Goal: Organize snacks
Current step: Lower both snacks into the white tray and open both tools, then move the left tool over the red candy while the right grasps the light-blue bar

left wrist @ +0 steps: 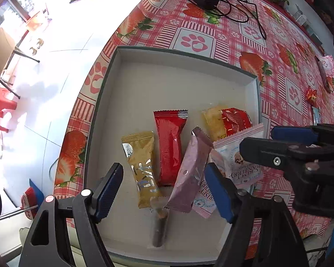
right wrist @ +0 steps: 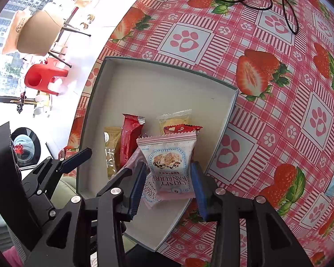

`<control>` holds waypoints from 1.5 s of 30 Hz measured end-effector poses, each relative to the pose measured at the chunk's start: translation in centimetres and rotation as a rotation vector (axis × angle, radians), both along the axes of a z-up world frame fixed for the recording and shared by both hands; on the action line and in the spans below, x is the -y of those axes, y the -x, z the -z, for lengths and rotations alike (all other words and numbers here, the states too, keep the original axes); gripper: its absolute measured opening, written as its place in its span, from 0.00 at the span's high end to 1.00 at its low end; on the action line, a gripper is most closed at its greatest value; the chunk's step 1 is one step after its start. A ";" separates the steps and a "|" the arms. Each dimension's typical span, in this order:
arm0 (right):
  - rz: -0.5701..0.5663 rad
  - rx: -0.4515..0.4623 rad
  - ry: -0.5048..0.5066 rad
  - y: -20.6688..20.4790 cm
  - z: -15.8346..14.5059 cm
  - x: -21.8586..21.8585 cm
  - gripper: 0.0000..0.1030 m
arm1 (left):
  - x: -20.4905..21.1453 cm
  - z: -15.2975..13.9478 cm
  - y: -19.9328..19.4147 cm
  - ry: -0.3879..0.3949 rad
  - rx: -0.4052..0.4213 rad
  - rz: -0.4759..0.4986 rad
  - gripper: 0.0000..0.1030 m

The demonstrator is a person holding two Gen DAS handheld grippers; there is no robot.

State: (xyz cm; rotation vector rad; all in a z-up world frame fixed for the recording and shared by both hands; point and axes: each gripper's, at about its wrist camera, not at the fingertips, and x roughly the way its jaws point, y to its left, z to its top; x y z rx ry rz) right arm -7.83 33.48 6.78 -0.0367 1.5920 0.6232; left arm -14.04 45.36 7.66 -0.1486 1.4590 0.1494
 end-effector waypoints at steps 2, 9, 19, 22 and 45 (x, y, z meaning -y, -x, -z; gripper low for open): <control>0.019 0.015 0.014 -0.1 -0.1 0.6 0.12 | 0.2 0.2 -0.2 -0.004 -0.012 0.001 0.23; 0.139 0.006 0.116 -1.9 1.4 6.7 0.03 | 2.5 -0.4 -1.1 0.008 -0.013 0.047 0.23; 0.432 0.040 0.332 -6.8 3.8 22.3 0.03 | 9.1 -1.7 -2.5 0.072 -0.013 0.189 0.23; 0.485 0.042 0.356 -8.0 4.5 25.5 0.03 | 11.2 -2.0 -2.4 0.087 -0.023 0.234 0.23; 0.515 -0.054 0.267 -3.2 7.8 35.9 0.72 | 27.8 -1.7 -11.7 0.055 0.031 0.502 0.23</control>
